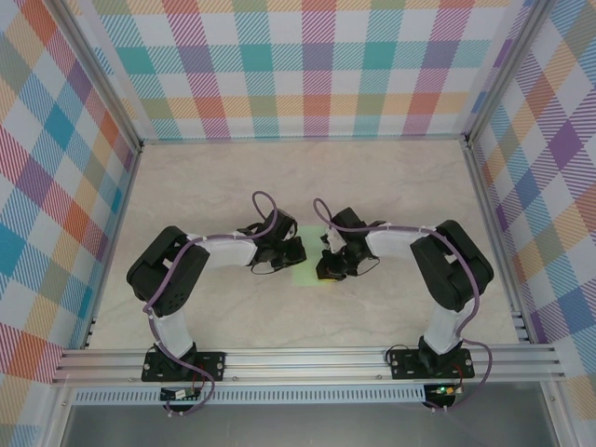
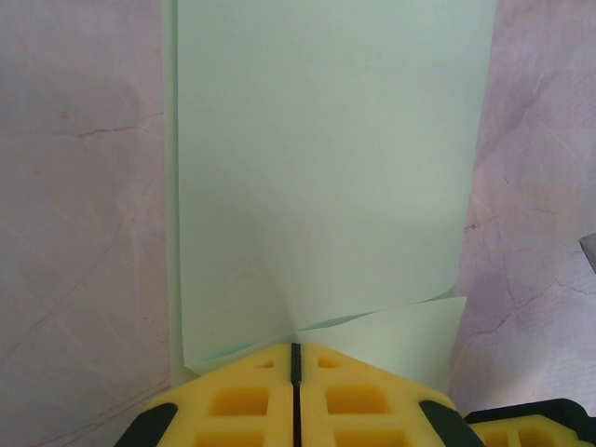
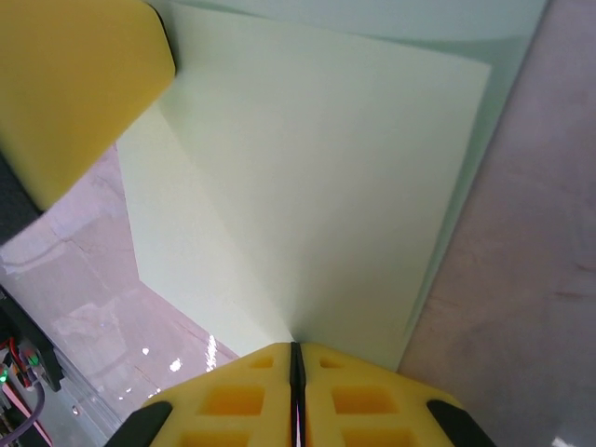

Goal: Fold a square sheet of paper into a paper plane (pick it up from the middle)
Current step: Fold the triangle a second time at the center of the table.

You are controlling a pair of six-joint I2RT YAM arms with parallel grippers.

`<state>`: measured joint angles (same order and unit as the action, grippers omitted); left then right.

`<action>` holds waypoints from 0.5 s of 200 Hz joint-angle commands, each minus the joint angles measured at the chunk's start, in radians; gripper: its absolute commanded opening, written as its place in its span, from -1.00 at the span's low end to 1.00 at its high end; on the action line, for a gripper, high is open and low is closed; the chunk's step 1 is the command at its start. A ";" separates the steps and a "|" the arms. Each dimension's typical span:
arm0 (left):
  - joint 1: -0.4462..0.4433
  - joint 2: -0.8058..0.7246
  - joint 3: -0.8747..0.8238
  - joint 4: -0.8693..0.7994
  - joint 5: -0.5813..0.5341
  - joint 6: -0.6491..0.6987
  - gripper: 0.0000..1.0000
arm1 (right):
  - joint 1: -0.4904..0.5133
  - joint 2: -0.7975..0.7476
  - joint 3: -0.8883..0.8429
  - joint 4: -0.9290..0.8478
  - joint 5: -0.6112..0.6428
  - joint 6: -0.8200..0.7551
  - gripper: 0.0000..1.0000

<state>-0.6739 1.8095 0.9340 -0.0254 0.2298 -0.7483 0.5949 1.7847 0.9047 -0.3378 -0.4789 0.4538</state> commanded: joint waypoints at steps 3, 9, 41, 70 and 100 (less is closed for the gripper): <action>-0.009 0.052 -0.011 -0.087 -0.070 -0.008 -0.85 | -0.015 -0.011 -0.106 -0.124 0.025 -0.020 -0.80; -0.009 0.052 -0.011 -0.087 -0.069 -0.008 -0.85 | -0.016 -0.019 -0.116 -0.125 0.024 -0.021 -0.80; -0.009 0.056 -0.007 -0.089 -0.065 -0.007 -0.85 | -0.021 -0.074 -0.118 -0.158 0.029 -0.024 -0.80; -0.009 0.055 -0.005 -0.087 -0.058 -0.005 -0.85 | -0.032 -0.156 -0.086 -0.150 0.033 -0.016 -0.80; -0.009 0.054 0.002 -0.084 -0.046 0.000 -0.85 | -0.032 -0.189 -0.045 -0.071 0.016 0.032 -0.80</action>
<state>-0.6804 1.8130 0.9398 -0.0273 0.2306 -0.7479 0.5690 1.6302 0.8215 -0.4309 -0.4564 0.4591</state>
